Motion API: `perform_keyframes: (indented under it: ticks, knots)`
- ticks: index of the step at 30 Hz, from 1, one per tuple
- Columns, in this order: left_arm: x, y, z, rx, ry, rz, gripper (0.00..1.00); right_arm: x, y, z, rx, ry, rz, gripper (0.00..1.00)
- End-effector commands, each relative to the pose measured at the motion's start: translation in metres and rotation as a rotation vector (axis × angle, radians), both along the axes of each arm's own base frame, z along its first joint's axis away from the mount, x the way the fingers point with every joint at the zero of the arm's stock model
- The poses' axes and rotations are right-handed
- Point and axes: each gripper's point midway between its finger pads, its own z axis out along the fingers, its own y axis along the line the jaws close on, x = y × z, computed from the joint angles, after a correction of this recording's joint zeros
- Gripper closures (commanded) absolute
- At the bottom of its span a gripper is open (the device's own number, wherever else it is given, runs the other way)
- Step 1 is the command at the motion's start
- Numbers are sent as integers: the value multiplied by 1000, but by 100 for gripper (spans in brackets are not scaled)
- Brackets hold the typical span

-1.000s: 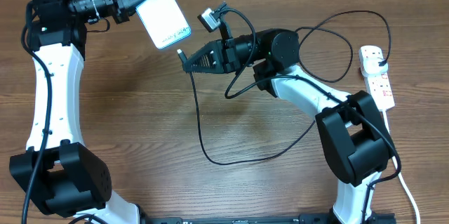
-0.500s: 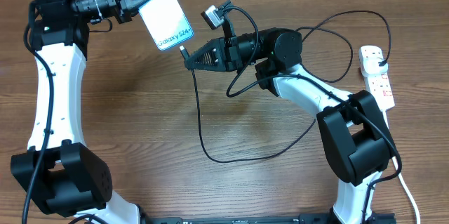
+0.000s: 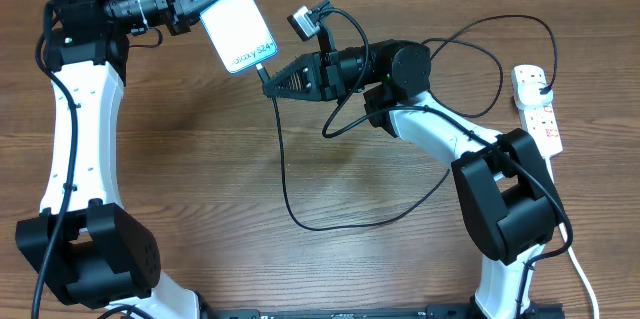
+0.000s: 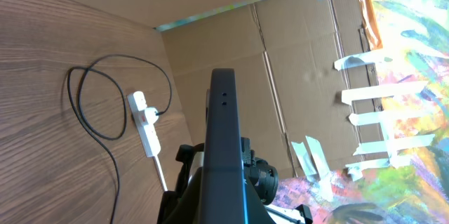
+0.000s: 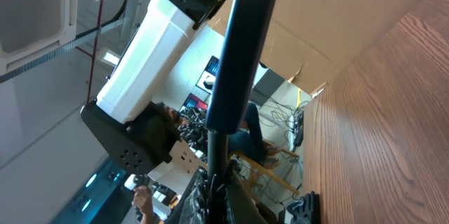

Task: Plug charger to phone and switch on socket
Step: 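Push the plug into the phone's bottom port with the right gripper, then open the right gripper and withdraw it from the plugged phone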

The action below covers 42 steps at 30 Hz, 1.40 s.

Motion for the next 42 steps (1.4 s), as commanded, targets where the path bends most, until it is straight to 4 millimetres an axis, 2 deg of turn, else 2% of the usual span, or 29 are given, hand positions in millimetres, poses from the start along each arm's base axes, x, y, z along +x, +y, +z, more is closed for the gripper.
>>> perform_keyframes:
  ticks: [1,20,28,42]
  knots:
    - [-10,-10,12,2,-50,-48,95,4,-3,9,23,-15,-23,96]
    - [-13,-15,12,-3,-51,-74,96,9,-2,11,31,12,-43,96]
    - [-21,-20,14,-3,-93,-121,96,12,-1,12,37,32,-59,96]
    - [-31,-42,15,-11,-104,-198,95,14,-2,13,40,37,-66,96]
